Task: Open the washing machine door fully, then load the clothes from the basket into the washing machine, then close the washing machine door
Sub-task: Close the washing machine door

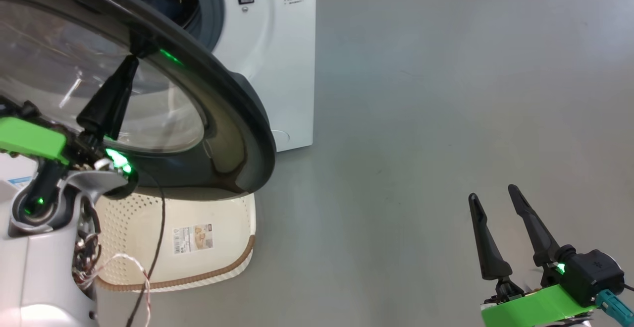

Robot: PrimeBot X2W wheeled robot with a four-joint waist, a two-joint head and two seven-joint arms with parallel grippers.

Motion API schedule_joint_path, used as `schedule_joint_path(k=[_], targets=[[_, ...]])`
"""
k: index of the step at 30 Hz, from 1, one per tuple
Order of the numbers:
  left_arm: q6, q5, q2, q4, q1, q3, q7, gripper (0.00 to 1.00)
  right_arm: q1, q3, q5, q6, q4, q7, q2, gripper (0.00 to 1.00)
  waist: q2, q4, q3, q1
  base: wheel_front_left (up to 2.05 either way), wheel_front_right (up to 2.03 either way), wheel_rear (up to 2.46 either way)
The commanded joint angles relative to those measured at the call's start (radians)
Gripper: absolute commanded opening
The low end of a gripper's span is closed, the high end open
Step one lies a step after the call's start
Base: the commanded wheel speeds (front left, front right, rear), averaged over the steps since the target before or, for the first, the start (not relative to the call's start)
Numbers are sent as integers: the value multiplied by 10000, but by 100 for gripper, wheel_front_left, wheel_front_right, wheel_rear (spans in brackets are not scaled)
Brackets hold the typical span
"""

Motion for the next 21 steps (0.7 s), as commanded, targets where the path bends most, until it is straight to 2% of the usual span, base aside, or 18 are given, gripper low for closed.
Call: schedule_joint_path(k=[1, 6, 14, 15, 16, 17, 21], targets=[[-110, -77, 254, -396, -16, 307, 76, 0, -236, 194, 43, 62, -250, -121, -9, 100, -1, 54, -8, 0, 0, 0, 0], [-110, -250, 80, -919, 659, 675, 344, 0, -199, 9, -9, 62, -264, -121, 0, 100, -1, 244, -88, 0, 0, 0, 0], [-110, 54, 50, -1825, 1969, 1096, 392, 0, -26, -133, -111, 62, -307, -122, 10, 100, -1, 548, -286, 0, 0, 0, 0], [-110, 121, 69, -1935, 2170, 1114, 404, 15, -7, -141, -117, 62, -311, -122, 12, 100, -1, 574, -311, 0, 0, 0, 0], [-110, 176, 86, -2085, 2381, 1159, 402, 45, 9, -141, -121, 62, -311, -122, 14, 100, -1, 593, -349, 0, 0, 0, 0], [-110, 267, 105, -2228, 2589, 1247, 303, 100, 31, -135, -120, 62, -314, -122, 16, 100, -1, 611, -379, 0, 0, 0, 0], [-111, 526, 93, -2856, 3357, 1505, 20, 100, 151, -140, -134, 62, -332, -122, 16, 100, -1, 728, -491, 0, 0, 0, 0]])
